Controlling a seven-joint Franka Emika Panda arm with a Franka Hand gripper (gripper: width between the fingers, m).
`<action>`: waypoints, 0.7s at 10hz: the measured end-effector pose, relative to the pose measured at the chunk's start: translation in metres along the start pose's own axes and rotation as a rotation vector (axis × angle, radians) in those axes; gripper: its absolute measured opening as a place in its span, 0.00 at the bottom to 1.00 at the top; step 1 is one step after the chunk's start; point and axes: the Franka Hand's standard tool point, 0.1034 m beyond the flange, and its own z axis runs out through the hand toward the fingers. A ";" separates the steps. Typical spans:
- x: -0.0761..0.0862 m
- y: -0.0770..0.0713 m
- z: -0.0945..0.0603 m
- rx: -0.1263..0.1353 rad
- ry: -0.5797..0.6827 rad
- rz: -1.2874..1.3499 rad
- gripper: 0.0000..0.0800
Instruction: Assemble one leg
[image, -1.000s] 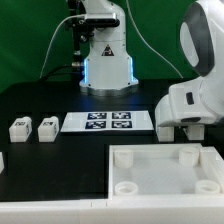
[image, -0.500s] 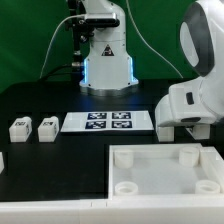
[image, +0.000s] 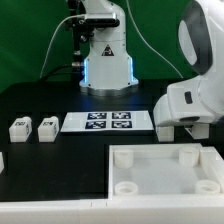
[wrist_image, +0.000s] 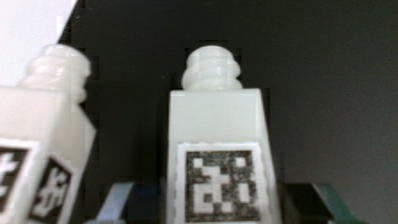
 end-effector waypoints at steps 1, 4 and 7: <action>-0.001 0.003 -0.013 0.006 0.023 -0.006 0.36; -0.012 0.020 -0.077 0.023 0.115 -0.079 0.36; -0.038 0.033 -0.129 0.010 0.420 -0.090 0.36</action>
Offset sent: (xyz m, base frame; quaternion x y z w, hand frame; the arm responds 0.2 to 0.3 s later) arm 0.0438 -0.0255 0.0787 -0.0043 0.0898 -0.0717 0.9934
